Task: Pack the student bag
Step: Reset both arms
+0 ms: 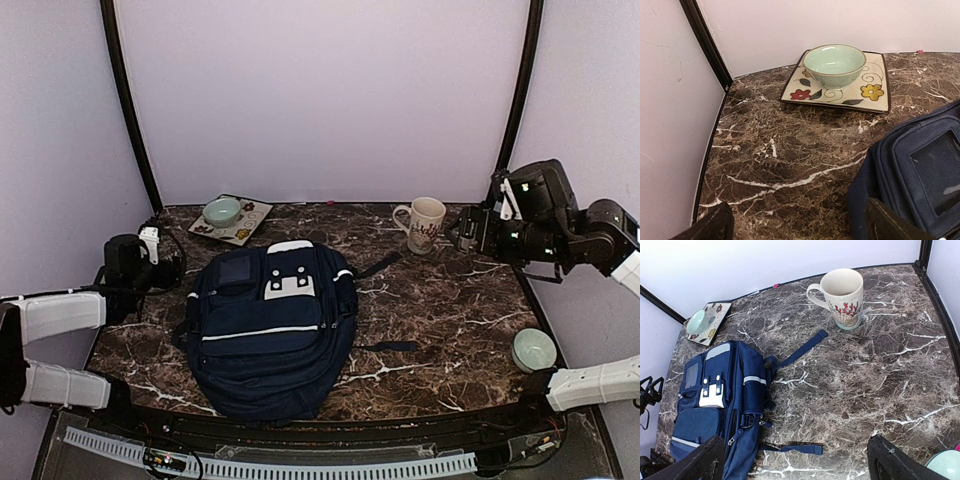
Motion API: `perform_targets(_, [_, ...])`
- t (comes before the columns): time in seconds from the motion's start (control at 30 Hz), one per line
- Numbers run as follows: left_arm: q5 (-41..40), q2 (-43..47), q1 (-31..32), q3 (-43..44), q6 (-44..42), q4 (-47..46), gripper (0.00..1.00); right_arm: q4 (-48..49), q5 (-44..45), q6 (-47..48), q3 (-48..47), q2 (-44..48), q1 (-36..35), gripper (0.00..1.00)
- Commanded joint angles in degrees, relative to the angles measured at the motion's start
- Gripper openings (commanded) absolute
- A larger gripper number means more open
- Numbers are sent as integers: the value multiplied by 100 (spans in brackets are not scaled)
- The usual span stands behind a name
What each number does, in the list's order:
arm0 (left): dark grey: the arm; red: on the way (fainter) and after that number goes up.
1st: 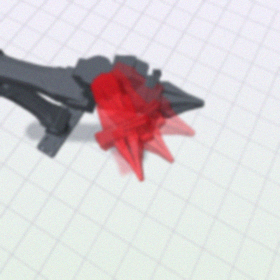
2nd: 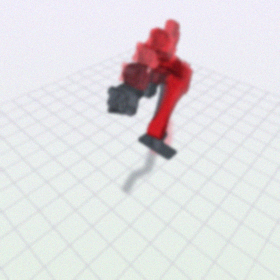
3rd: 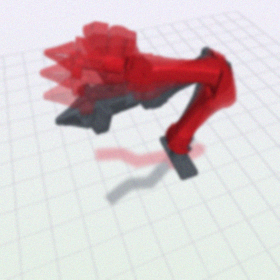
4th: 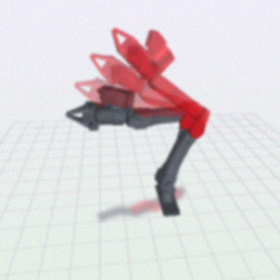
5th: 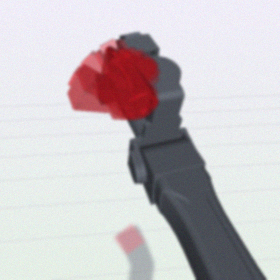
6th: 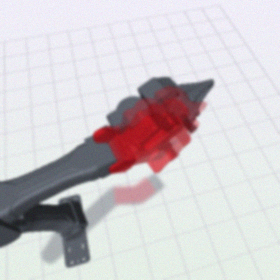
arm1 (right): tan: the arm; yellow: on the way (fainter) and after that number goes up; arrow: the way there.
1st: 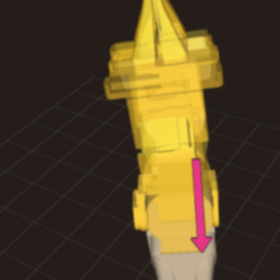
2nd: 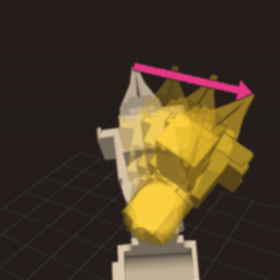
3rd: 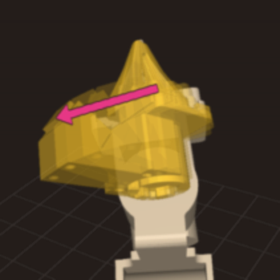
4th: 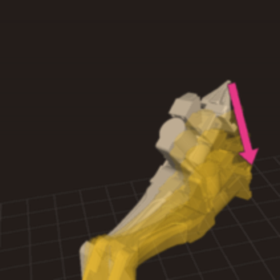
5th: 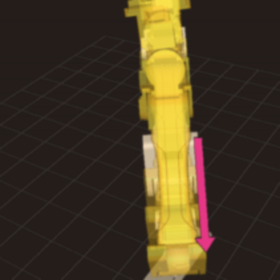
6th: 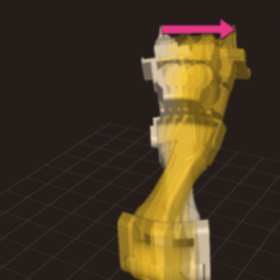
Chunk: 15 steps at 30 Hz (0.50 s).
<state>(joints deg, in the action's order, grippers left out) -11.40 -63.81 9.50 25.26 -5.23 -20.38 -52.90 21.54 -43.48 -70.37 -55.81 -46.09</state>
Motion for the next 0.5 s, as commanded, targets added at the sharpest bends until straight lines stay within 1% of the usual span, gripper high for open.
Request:
perform_targets(0.0, [649, -620, -275, -465, 182, -2093, 93, 324, 319, -338, 378, 303, 11, 100])
perform_targets(0.17, [741, -1383, -357, -944, 171, -3678, 95, 189, 190, -578, 672, 389, 5, 100])
perform_targets(0.2, [755, -1495, -403, -943, 193, -3795, 95, 192, 151, -628, 738, 416, 4, 100])
perform_targets(0.23, [741, -1525, -450, -793, 266, -3463, 94, 203, 111, -708, 809, 459, 3, 100])
perform_targets(0.27, [781, -1576, -506, -691, 291, -3329, 93, 222, 113, -837, 899, 518, 9, 100])
perform_targets(0.3, [823, -1654, -527, -674, 265, -3425, 93, 246, 125, -993, 980, 591, 9, 100])
perform_targets(0.37, [717, -1706, -585, -565, 182, -3280, 91, 334, 190, -1295, 1157, 781, 6, 100])
perform_targets(0.47, [717, -1874, -717, -646, -33, -3779, 93, 561, 280, -1492, 1405, 1140, 4, 100])
